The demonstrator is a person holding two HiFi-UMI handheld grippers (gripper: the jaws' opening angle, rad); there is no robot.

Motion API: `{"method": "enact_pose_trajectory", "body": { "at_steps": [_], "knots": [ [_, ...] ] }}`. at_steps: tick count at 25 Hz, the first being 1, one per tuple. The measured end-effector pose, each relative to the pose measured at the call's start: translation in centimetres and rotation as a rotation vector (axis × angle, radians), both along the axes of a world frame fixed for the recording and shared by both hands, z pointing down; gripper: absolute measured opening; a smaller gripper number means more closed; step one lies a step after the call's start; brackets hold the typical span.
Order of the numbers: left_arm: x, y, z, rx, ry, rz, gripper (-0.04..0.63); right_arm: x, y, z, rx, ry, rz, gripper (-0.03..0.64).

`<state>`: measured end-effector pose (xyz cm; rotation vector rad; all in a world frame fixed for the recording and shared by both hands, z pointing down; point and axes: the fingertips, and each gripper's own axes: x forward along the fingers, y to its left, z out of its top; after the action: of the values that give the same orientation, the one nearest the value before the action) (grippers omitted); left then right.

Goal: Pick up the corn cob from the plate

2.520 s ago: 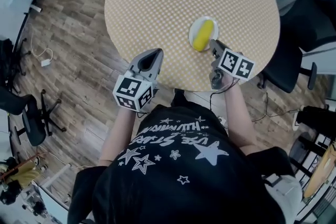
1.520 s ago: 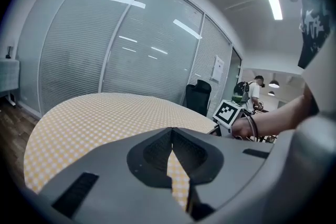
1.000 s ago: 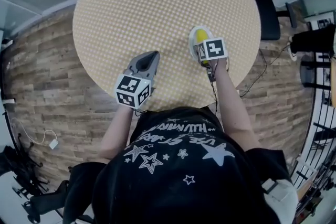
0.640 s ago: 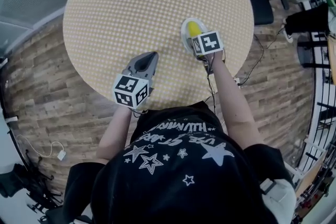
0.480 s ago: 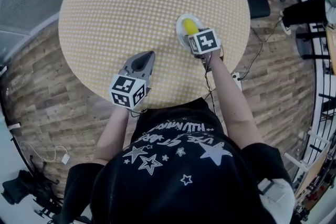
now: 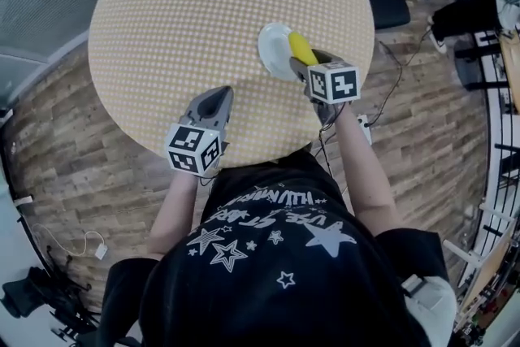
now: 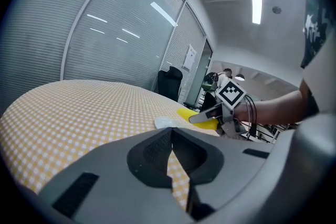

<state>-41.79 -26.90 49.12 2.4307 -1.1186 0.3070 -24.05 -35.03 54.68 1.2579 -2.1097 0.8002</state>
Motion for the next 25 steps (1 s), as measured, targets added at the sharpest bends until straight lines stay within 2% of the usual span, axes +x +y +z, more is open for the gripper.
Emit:
{"method": "enact_pose_trajectory", "body": {
  "at_steps": [9, 16, 25],
  "knots": [
    [3.1, 0.2, -1.9, 0.048, -0.03, -0.099, 0.006, 1.1, 0.9, -5.2, 0.095, -0.243, -0.073, 0.264],
    [6.1, 1.0, -4.0, 0.064, -0.01, -0.169, 0.006, 4.0, 3.0, -8.3, 0.125, -0.44, -0.101, 0.264],
    [9.9, 3.2, -5.5, 0.093, -0.041, -0.263, 0.006, 8.9, 5.0, -11.6, 0.176, -0.572, -0.168, 0.264]
  ]
}}
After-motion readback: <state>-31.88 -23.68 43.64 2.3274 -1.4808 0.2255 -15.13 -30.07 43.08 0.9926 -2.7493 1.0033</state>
